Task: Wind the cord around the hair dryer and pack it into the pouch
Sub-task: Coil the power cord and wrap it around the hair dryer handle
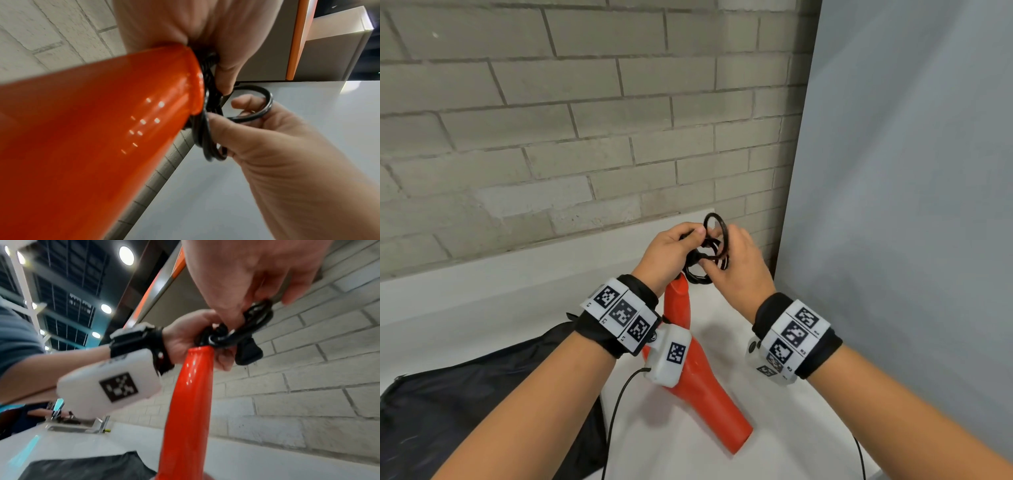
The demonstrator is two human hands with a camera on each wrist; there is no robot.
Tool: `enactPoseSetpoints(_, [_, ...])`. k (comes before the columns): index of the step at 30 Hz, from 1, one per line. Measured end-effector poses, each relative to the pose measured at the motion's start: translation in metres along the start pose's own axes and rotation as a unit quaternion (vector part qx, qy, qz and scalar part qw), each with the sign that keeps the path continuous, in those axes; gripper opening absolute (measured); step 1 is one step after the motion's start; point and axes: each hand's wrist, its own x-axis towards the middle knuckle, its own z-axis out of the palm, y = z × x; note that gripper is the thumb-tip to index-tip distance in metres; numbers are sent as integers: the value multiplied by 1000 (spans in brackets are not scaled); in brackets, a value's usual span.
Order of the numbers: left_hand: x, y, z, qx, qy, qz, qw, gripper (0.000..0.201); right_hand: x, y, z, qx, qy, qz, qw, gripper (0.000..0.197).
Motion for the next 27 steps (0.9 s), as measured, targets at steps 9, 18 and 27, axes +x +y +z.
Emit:
enactPoseSetpoints(9, [-5, 5, -4, -47, -30, 11, 998, 21, 18, 18, 5, 77, -143, 48, 986, 32])
enactPoseSetpoints(18, [-9, 5, -13, 1, -64, 10, 998, 12, -3, 52, 3, -13, -226, 70, 972, 22])
enactPoseSetpoints(27, [-11, 6, -9, 14, -27, -1, 1000, 23, 13, 31, -10, 6, -151, 57, 987, 19])
